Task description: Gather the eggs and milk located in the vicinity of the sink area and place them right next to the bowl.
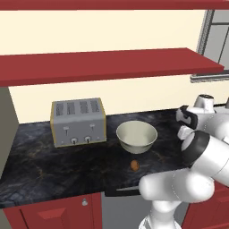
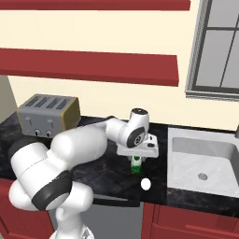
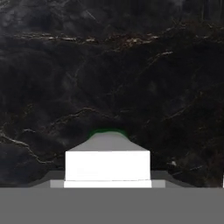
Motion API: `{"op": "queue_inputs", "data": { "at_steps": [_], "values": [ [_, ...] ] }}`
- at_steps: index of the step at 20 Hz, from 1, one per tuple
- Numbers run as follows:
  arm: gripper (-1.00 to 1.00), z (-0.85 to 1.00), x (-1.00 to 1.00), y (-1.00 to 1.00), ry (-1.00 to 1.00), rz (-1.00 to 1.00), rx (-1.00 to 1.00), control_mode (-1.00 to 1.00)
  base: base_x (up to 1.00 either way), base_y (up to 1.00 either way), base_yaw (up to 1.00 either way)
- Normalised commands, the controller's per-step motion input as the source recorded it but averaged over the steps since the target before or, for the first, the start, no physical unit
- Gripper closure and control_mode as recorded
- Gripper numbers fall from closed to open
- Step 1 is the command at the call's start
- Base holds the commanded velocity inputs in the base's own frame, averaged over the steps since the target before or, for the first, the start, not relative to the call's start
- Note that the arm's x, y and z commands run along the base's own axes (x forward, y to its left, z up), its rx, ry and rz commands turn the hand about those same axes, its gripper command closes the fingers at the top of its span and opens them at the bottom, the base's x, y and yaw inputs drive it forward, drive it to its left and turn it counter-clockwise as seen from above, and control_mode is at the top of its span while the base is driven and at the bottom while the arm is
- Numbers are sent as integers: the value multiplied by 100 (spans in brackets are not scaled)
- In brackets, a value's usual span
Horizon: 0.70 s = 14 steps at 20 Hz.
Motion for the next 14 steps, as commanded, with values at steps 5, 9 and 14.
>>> {"op": "queue_inputs", "data": {
  "at_steps": [5, 9, 14],
  "values": [
    [100, 5, 0, 43, -3, 35, 0, -100, 0, 0, 0],
    [100, 0, 6, 39, -9, 39, 0, -100, 0, 0, 0],
    [100, 0, 21, 28, -8, 36, 2, -100, 0, 0, 0]
  ]
}}
